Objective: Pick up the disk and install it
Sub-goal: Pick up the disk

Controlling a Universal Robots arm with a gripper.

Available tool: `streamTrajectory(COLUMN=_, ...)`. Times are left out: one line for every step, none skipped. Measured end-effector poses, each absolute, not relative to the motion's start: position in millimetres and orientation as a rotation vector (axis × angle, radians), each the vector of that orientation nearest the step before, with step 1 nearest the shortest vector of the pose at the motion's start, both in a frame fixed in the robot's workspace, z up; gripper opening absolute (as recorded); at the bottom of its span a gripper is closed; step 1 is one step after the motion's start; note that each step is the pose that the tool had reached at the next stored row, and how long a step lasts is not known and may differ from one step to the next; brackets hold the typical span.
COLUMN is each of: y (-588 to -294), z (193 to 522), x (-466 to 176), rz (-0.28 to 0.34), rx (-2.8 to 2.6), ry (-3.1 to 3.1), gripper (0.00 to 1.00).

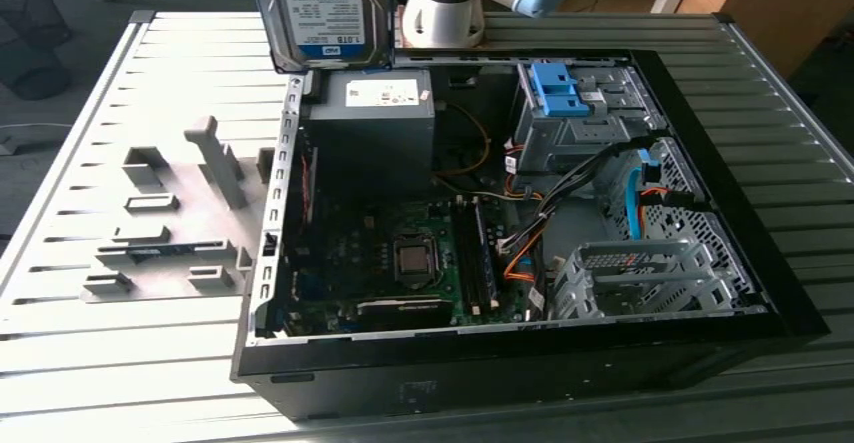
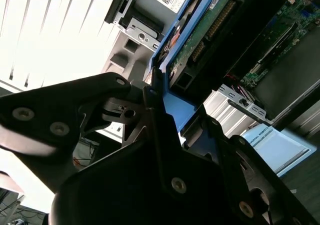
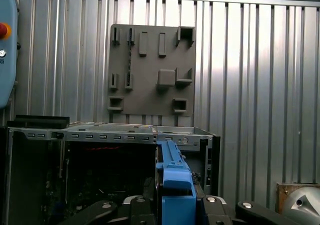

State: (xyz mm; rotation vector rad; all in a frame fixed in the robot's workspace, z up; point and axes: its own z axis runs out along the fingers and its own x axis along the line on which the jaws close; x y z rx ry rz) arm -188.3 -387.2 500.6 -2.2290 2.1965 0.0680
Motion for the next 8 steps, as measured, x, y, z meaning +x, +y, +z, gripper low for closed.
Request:
streamTrajectory(y=-387.2, z=500.6, x=-188.3, rz=0.068, rx=-2.229, ry=2.197, gripper=0.37)
streamTrajectory(y=-387.2, z=500.6, x=-188.3, rz=0.068, rx=-2.229, ry=2.197, gripper=0.37)
streamTrajectory(y=-387.2, z=500.6, x=-188.3, rz=0.068, rx=-2.229, ry=2.197, gripper=0.37)
streamTrajectory(y=-387.2, z=500.6, x=-188.3, rz=0.068, rx=-2.229, ry=2.197, gripper=0.37)
streamTrajectory(y=-387.2, z=500.6, x=-188.3, rz=0.068, rx=-2.229, ry=2.196, gripper=0.37)
streamTrajectory(y=-387.2, z=500.6, x=-188.3, rz=0.068, rx=-2.229, ry=2.197, gripper=0.37)
streamTrajectory(y=-387.7, z=500.6, x=-188.2, rz=0.068, rx=-2.229, ry=2.196, gripper=0.37)
streamTrajectory(y=-388.8, z=500.6, x=-188.2, rz=0.068, rx=-2.229, ry=2.196, gripper=0.37)
